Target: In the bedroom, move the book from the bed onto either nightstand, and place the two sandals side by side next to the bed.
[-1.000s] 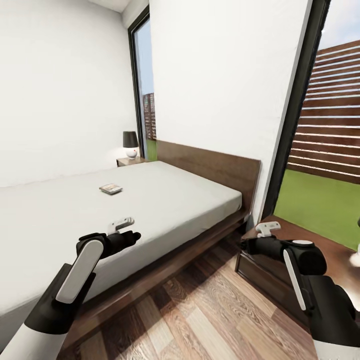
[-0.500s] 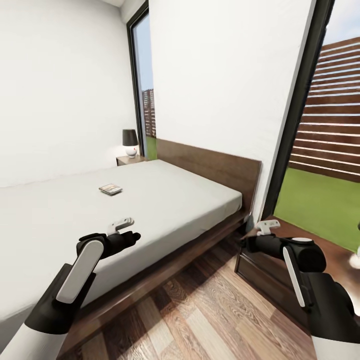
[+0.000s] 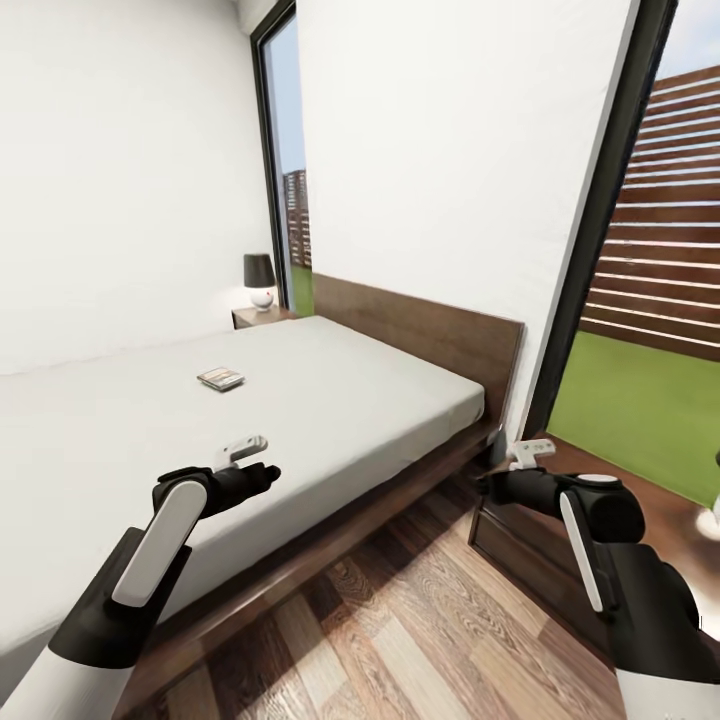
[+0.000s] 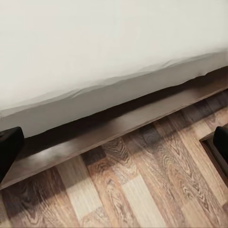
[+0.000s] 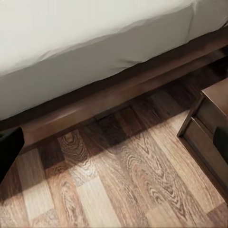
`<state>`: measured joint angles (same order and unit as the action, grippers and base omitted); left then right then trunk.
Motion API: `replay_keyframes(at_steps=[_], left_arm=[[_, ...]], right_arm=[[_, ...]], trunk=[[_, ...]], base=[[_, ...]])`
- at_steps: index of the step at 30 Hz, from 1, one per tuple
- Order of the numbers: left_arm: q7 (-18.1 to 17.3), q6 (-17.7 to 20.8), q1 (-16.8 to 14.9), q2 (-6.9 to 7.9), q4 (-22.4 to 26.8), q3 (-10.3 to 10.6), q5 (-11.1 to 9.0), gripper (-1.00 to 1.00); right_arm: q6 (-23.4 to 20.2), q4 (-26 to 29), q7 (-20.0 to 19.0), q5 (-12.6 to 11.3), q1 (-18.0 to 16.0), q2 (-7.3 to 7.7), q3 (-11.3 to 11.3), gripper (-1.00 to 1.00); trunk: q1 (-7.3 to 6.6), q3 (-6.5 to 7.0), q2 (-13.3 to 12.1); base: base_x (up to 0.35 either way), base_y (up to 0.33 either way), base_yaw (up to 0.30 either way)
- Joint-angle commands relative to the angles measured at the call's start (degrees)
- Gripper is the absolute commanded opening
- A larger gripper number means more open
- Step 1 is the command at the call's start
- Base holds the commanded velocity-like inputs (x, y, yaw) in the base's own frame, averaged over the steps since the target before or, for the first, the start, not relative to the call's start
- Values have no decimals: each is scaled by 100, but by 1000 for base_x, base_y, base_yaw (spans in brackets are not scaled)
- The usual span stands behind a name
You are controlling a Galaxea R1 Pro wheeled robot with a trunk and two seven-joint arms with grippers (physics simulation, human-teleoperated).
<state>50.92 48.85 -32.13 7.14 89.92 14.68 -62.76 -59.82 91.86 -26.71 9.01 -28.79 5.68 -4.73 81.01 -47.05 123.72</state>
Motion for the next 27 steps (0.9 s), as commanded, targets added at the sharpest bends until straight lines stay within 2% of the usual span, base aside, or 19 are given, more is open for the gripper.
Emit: replay_keyframes(at_steps=[1,8,9,13,22,26,27], left_arm=[[60,3,-6,5,6,10,-52,100],[59,2,-4,39,1,-50,-52,100],[59,7,1,49,0,-188,-59,100],[57,15,29,60,-1,-435,-67,100],[46,22,87,67,-1,-619,-70,100],[48,27,107,68,-14,-738,-168,100],[49,28,129,68,-16,-825,-195,100]], right_arm=[[-18,4,-58,63,-5,-1,-3,100],[-18,-64,-53,71,-39,-65,-4,100],[-18,-70,-63,62,-37,-73,0,100],[-18,-76,-78,50,-33,-80,-5,100],[-18,-80,-83,49,-15,-88,7,100],[-18,-72,-77,56,15,-92,19,100],[-18,-72,-75,54,18,-94,21,100]], trunk=[[-24,3,-39],[-177,76,-319],[-199,90,-359],[-287,153,-520],[-485,309,-881],[-573,381,-1041],[-595,399,-1081]], base=[[0,0,0],[0,0,0],[0,0,0],[0,0,0],[0,0,0],[0,0,0],[0,0,0]])
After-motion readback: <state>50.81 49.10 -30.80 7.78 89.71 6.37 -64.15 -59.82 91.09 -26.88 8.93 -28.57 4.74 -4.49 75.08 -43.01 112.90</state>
